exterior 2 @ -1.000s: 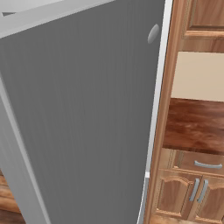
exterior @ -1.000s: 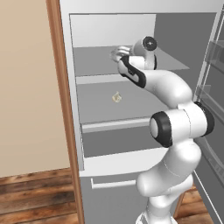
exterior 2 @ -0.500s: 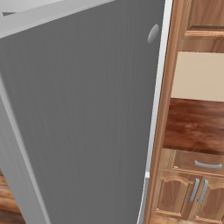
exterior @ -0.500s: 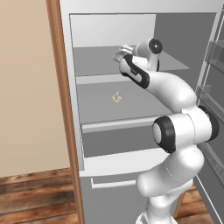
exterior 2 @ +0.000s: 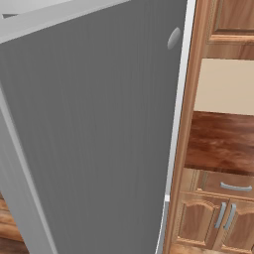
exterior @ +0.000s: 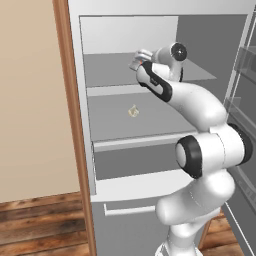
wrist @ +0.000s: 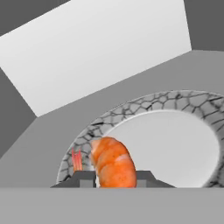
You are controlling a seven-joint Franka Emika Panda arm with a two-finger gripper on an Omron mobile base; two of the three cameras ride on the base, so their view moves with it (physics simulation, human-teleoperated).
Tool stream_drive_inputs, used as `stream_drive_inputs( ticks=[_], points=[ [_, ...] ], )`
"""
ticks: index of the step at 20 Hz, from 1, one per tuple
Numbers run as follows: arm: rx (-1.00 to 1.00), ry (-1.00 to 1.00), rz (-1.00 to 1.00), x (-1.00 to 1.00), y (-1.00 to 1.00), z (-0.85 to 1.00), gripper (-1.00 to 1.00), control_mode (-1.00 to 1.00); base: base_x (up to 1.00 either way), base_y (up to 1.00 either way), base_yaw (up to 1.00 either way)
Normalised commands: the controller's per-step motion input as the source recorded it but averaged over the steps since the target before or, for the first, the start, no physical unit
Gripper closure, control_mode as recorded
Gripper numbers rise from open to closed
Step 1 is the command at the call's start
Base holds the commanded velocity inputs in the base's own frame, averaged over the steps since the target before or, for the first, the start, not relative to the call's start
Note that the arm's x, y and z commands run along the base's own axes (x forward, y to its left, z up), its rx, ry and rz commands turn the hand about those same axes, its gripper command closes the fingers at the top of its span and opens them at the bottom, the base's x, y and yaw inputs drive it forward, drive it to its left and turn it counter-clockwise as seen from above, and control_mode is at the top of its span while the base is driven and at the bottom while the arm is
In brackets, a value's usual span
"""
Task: Transport the shrimp from the fridge to the microwave and turn on the microwave.
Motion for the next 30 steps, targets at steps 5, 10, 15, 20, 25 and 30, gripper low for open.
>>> stream_drive_inputs(
  ticks=[5,10,15,20,25,30],
  points=[
    [0.0,0.0,0.0,-0.28,0.08,0.13,1.0,-1.0,0.0,0.0,0.0],
    [0.0,-0.02,0.0,-0.49,0.05,0.05,1.0,-1.0,0.0,0.0,0.0],
    [0.0,-0.07,0.0,-0.61,0.0,0.01,1.0,-1.0,0.0,0.0,0.0],
    [0.0,-0.13,0.0,-0.71,0.0,0.04,1.0,-1.0,0.0,0.0,0.0],
    [-0.01,-0.02,0.0,-0.65,0.02,0.08,1.0,-1.0,0.0,0.0,0.0],
    [-0.02,0.0,0.0,-0.52,0.08,0.17,1.0,-1.0,0.0,0.0,0.0]
  ],
)
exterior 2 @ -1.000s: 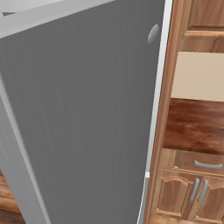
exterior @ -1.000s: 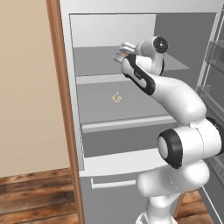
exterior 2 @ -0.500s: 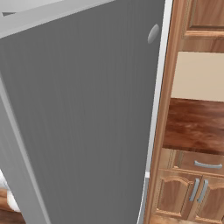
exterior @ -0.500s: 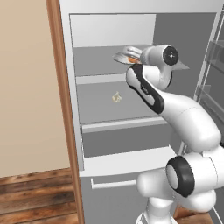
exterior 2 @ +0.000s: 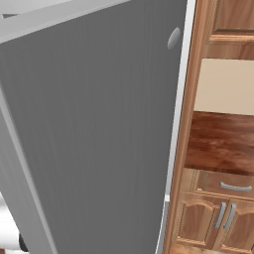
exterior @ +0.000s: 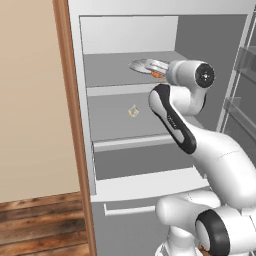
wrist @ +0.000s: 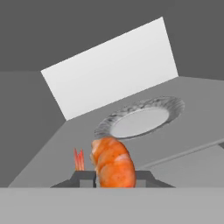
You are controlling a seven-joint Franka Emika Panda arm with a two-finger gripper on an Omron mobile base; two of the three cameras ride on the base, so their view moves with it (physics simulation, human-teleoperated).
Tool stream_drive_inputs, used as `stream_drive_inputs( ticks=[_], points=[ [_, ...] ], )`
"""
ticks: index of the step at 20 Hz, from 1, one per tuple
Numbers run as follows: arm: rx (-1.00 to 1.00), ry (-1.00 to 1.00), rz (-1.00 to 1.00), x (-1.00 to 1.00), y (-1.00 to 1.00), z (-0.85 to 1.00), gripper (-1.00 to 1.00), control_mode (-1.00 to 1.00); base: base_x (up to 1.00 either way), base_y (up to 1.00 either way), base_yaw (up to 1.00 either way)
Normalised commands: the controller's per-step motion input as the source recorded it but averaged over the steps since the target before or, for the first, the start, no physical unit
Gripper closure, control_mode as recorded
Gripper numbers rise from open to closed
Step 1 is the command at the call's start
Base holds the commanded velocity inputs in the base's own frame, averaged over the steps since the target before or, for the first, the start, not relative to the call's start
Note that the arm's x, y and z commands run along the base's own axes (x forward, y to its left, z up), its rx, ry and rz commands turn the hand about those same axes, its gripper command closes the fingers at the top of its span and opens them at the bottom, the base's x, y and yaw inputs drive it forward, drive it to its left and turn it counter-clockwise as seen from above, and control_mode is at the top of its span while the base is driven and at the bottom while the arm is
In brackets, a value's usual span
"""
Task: Transport the shrimp from the fridge to the microwave and turn on the microwave.
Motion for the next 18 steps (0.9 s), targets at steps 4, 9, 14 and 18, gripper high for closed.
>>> stream_drive_inputs(
  ticks=[4,9,14,18],
  points=[
    [-0.01,0.0,-0.03,-0.52,0.1,0.21,1.0,-1.0,0.0,0.0,0.0],
    [-0.03,0.02,-0.04,-0.54,0.12,0.13,1.0,-1.0,0.0,0.0,0.0],
    [-0.06,0.05,-0.08,-0.57,0.13,0.01,1.0,-1.0,0.0,0.0,0.0],
    [-0.06,0.06,-0.09,-0.58,0.13,0.0,1.0,-1.0,0.0,0.0,0.0]
  ],
)
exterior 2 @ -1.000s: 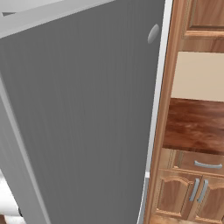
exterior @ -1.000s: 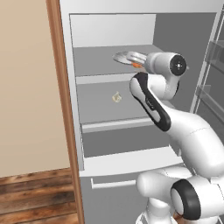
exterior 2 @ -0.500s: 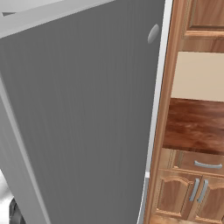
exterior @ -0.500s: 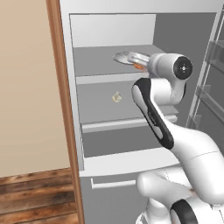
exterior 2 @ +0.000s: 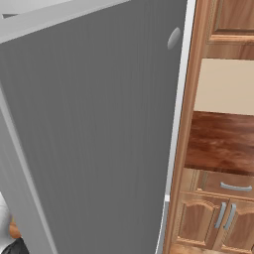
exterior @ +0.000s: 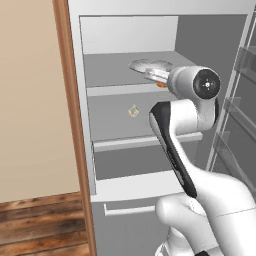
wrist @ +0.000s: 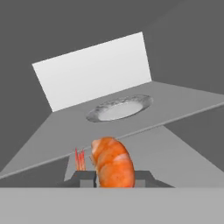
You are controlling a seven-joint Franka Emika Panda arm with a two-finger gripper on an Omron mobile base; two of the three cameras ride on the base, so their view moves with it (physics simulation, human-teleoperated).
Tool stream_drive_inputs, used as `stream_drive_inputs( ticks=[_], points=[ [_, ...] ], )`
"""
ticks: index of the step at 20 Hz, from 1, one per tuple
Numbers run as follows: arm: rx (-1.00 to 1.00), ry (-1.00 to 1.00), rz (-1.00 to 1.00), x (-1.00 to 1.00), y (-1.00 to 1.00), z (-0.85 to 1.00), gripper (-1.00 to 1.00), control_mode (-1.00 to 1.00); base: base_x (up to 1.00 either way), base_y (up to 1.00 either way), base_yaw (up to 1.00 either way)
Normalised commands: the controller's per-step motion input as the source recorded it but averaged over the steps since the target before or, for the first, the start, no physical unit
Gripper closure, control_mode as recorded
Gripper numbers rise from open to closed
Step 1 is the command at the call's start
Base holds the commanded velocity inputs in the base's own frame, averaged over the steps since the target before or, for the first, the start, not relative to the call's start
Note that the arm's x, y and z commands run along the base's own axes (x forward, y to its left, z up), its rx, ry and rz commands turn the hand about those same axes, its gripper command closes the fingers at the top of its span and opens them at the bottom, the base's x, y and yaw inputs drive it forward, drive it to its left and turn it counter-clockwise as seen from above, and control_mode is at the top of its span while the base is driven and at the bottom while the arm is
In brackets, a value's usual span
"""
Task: Transport the shrimp from the fridge to the microwave and turn on the microwave.
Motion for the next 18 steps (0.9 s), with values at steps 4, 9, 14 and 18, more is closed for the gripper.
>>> stream_drive_inputs(
  ticks=[4,9,14,18],
  points=[
    [-0.07,0.09,-0.02,-0.53,0.08,0.01,1.0,-1.0,0.0,0.0,0.0],
    [-0.01,0.13,0.0,-0.5,0.04,0.08,1.0,-1.0,0.0,0.0,0.0],
    [0.0,0.18,0.0,-0.48,0.0,0.06,1.0,-1.0,0.0,0.0,0.0],
    [0.0,0.16,0.0,-0.4,0.05,0.0,1.0,-1.0,0.0,0.0,0.0]
  ],
)
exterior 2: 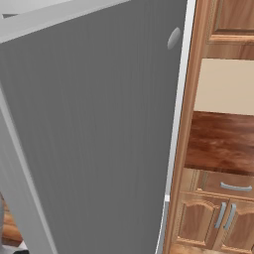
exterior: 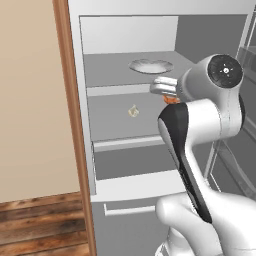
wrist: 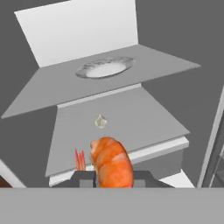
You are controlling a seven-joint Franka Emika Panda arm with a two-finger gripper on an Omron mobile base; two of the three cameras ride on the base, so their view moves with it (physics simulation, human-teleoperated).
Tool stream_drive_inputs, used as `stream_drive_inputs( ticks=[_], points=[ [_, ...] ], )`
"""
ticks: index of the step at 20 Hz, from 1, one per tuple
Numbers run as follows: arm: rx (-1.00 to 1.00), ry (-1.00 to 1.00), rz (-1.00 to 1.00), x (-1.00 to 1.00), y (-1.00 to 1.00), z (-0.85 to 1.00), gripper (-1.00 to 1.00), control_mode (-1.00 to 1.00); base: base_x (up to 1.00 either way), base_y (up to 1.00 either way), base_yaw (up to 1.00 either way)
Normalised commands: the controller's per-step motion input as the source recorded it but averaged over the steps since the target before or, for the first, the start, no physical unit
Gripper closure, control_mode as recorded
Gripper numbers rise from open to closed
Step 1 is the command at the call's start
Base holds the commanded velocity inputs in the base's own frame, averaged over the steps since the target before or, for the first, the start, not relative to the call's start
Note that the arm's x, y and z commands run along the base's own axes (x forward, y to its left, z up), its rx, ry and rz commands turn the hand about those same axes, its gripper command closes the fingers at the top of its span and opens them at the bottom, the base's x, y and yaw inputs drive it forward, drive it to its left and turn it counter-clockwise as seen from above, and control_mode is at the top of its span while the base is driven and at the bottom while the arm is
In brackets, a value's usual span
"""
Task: Transport the shrimp from the fridge to the microwave and turn on the microwave.
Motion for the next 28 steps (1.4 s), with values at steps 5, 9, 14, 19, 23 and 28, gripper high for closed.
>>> stream_drive_inputs(
  ticks=[5,9,14,19,23,28],
  points=[
    [0.0,0.02,0.0,-0.21,0.12,-0.02,1.0,-1.0,0.0,0.0,0.0],
    [0.0,0.01,0.0,-0.1,0.09,-0.08,1.0,-1.0,0.0,0.0,0.0],
    [0.0,0.01,0.0,-0.01,0.05,-0.04,1.0,-1.0,0.0,0.0,0.0],
    [0.01,0.03,0.0,0.0,0.01,0.0,1.0,-1.0,0.0,0.0,0.0],
    [0.0,0.01,0.0,-0.01,0.0,0.0,1.0,-1.0,0.0,0.0,0.0],
    [0.0,0.0,0.0,0.0,0.0,0.0,1.0,-1.0,0.0,0.0,0.0]
  ],
)
